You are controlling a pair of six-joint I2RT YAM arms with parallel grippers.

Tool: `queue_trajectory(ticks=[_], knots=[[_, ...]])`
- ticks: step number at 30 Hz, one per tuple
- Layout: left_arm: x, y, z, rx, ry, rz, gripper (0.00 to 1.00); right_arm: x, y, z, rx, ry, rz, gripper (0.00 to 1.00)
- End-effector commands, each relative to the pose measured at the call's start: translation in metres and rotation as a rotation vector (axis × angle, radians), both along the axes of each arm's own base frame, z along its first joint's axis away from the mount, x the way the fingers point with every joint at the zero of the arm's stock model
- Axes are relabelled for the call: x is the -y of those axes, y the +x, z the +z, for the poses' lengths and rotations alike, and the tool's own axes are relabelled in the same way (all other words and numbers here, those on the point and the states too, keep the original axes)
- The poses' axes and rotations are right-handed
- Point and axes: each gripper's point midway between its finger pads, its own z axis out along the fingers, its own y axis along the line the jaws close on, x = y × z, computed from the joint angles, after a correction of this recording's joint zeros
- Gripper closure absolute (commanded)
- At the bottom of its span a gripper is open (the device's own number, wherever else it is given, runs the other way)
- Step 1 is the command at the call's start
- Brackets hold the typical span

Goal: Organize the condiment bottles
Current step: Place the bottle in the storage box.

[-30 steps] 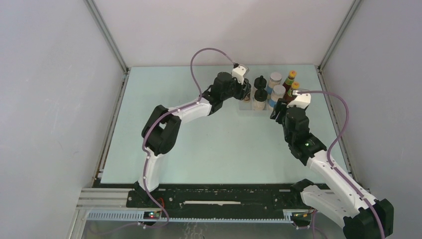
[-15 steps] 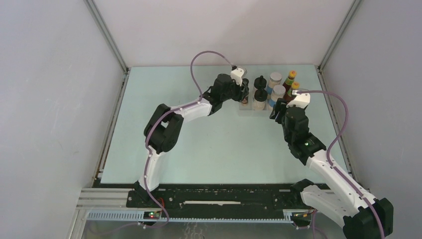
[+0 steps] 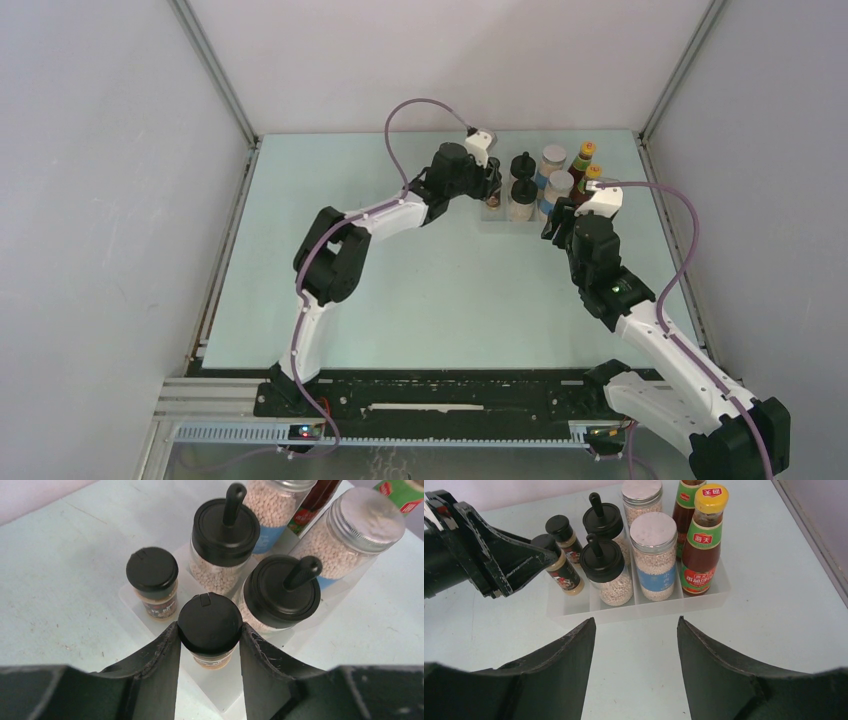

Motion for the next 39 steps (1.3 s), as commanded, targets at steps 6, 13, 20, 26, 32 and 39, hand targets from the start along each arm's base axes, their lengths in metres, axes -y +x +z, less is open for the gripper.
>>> queue_trajectory(ticks=[6,13,20,26,32,39], knots=[[0.010,0.015,0.031,0.034,-0.057,-0.011,1.00,-0.003,0.006,0.025,0.067,0.023,0.002,0.31],[0.008,0.014,0.028,0.013,-0.040,-0.005,1.00,-0.003,0.005,0.026,0.070,0.024,0.003,0.31],[0.006,0.013,0.024,-0.019,-0.042,0.008,1.00,-0.003,0.005,0.027,0.072,0.027,0.005,0.31],[0.007,0.015,0.019,-0.049,-0.032,0.010,1.00,-0.003,0.005,0.028,0.075,0.030,0.006,0.31],[0.009,0.018,0.019,-0.061,-0.029,0.011,1.00,-0.003,0.004,0.030,0.080,0.033,0.008,0.31],[0.009,0.019,0.017,-0.073,-0.026,0.013,1.00,-0.003,0.004,0.031,0.083,0.033,0.011,0.31]])
